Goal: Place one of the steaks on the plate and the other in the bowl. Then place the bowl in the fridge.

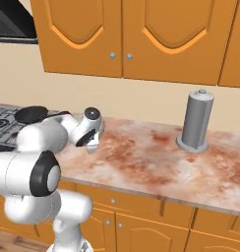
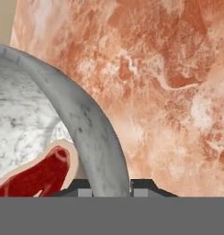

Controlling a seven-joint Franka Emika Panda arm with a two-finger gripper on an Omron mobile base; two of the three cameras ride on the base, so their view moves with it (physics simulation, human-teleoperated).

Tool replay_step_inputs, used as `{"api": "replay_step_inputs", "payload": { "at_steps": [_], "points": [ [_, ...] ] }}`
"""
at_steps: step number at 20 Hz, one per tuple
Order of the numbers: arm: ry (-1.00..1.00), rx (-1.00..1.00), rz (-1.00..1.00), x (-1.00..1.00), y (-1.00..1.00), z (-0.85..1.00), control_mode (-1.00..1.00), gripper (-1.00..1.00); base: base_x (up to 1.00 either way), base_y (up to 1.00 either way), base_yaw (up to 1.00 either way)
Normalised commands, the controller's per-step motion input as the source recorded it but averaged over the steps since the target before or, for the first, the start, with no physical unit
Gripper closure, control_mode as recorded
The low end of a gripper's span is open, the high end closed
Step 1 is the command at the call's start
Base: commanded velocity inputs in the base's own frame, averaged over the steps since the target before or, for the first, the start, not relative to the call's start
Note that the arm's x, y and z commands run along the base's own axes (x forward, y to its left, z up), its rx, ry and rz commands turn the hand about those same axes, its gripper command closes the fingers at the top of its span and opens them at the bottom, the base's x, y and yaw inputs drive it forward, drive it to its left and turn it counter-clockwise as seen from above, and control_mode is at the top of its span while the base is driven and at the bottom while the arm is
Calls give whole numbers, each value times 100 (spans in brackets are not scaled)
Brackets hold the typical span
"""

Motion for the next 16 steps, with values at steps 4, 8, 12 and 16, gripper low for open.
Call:
{"api": "replay_step_inputs", "payload": {
  "at_steps": [4, 8, 12, 16],
  "points": [
    [3, -16, -37, -42, 0, 72, -100, 100, 0, 0, 0],
    [12, -4, -35, -34, -2, 32, -100, 100, 0, 0, 0],
    [24, 0, -28, -36, -2, 53, -100, 100, 0, 0, 0],
    [20, 0, -15, -81, -1, 53, -100, 100, 0, 0, 0]
  ]
}}
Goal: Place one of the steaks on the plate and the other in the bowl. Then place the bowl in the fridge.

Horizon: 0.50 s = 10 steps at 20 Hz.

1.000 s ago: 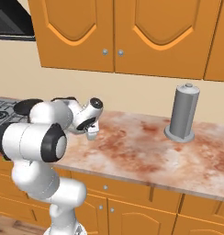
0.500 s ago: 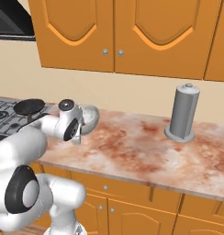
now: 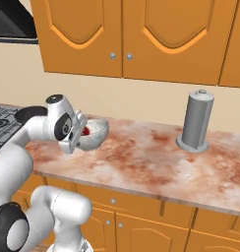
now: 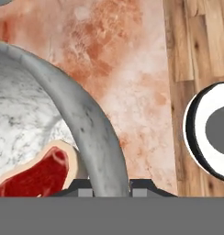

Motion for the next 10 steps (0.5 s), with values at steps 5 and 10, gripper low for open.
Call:
{"api": "replay_step_inputs", "payload": {
  "at_steps": [5, 10],
  "points": [
    [-8, 9, 1, -99, -28, 13, -100, 100, 0, 0, 0],
    [-30, 11, 9, -82, -41, 13, -100, 100, 0, 0, 0]
  ]
}}
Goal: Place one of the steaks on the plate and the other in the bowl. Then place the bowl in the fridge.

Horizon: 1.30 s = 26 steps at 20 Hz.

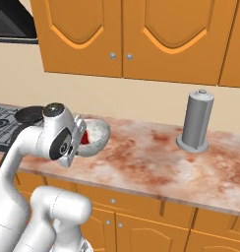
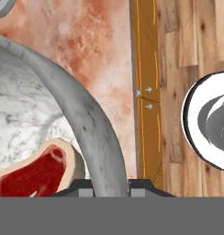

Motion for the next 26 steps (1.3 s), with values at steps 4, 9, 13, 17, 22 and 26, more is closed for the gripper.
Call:
{"api": "replay_step_inputs", "payload": {
  "at_steps": [4, 9, 13, 17, 22, 26],
  "points": [
    [-5, 0, 50, -22, -6, 65, -100, 100, 0, 0, 0],
    [2, 0, 54, -45, -12, 35, -100, 100, 0, 0, 0],
    [15, -3, 52, -29, -2, 73, -100, 100, 0, 0, 0],
    [19, -19, 32, -36, 15, 36, -100, 100, 0, 0, 0],
    [0, -9, 6, -9, -16, -24, -100, 100, 0, 0, 0],
    [0, 0, 10, -15, -32, 0, -100, 100, 0, 0, 0]
  ]
}}
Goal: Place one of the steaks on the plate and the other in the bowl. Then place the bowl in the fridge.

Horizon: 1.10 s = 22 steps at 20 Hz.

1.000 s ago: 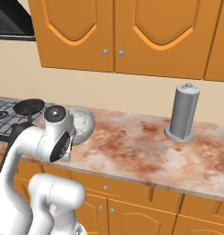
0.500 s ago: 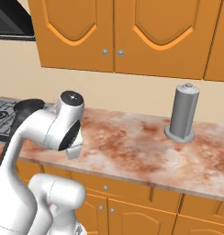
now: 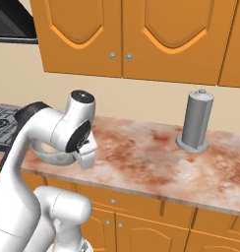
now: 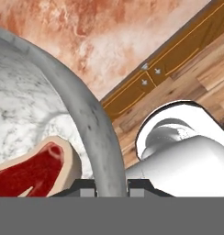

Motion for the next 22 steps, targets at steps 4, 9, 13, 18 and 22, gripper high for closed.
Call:
{"api": "replay_step_inputs", "payload": {
  "at_steps": [4, 9, 13, 18, 22],
  "points": [
    [2, 17, 1, -10, -40, -5, -100, 100, 0, 0, 0],
    [4, 19, 0, -4, -8, 3, -100, 100, 0, 0, 0],
    [1, 2, 0, 0, 0, 0, -100, 100, 0, 0, 0],
    [-1, 0, 0, -20, 20, -7, -100, 100, 0, 0, 0],
    [0, 0, 0, 0, 0, 0, 100, 100, -64, 43, 7]
  ]
}}
